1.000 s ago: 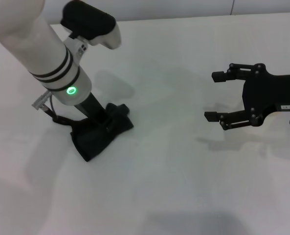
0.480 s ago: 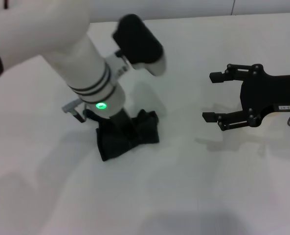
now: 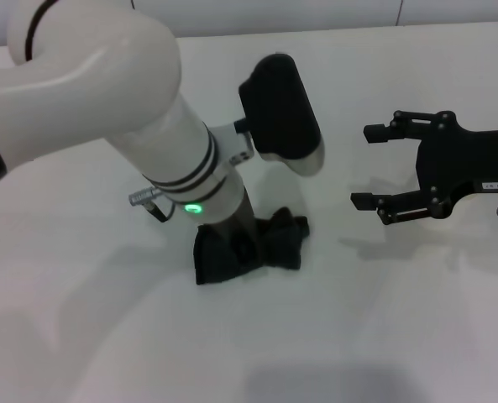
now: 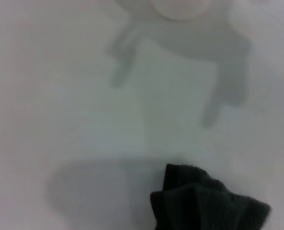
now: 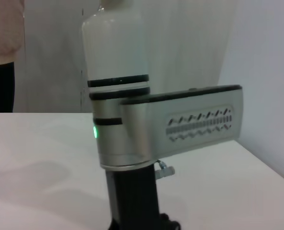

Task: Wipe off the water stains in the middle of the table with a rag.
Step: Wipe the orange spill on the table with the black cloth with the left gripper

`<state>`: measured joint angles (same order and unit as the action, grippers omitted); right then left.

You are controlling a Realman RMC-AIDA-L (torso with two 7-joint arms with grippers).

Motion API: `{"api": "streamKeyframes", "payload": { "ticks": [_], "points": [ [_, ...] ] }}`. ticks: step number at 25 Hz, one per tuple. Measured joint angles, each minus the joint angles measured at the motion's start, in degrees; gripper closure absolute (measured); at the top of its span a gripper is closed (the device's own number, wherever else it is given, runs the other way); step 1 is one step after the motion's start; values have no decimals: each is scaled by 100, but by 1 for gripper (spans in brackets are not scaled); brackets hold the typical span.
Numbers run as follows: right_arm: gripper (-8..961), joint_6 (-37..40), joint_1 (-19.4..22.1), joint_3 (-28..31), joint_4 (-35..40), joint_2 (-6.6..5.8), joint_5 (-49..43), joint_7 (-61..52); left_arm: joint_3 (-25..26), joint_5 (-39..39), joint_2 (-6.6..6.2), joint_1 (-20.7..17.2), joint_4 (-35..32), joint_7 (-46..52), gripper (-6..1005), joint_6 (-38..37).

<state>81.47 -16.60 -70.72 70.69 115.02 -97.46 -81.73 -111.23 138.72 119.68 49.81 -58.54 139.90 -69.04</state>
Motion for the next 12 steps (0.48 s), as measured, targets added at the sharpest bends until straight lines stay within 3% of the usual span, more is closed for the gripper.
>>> {"api": "streamKeyframes", "payload": {
  "ticks": [6,12],
  "points": [
    [83,0,-14,0,5,-5,0,-1,399,756,-8,64,253,979,905,-29],
    [84,0,-17,-3,12,-6,0,-6,1417,1241,-33,184,552,1762,883,-639]
  ]
}}
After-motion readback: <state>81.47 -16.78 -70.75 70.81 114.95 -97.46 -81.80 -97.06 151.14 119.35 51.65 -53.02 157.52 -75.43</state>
